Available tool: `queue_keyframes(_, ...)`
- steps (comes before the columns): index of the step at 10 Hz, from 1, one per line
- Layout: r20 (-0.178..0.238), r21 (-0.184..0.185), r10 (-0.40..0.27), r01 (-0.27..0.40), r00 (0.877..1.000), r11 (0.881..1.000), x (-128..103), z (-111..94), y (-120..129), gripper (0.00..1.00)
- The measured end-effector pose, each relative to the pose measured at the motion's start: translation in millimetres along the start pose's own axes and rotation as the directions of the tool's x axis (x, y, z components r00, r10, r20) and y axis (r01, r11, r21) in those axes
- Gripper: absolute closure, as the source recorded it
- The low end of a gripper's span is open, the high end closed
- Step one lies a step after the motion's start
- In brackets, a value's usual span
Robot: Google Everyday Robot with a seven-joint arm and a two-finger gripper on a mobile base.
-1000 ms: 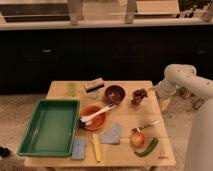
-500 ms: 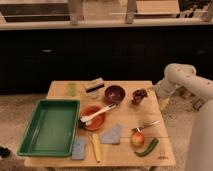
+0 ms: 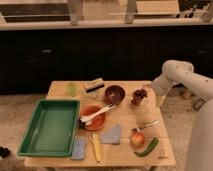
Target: Place grapes in table surface
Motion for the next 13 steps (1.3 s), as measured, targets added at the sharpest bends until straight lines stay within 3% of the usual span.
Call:
queue_keyframes(4, 0.016, -0.038, -0.025, 0.025, 1.0, 0.999, 4, 17, -21, 0.22)
queue_keyframes(11, 0.039, -0.045, -0.014, 0.016, 0.999, 0.999, 8, 19, -19, 0.9)
queue_keyframes(13, 0.042, -0.043, -0.016, 0.018, 0.999, 0.999, 6, 19, -20, 1.0)
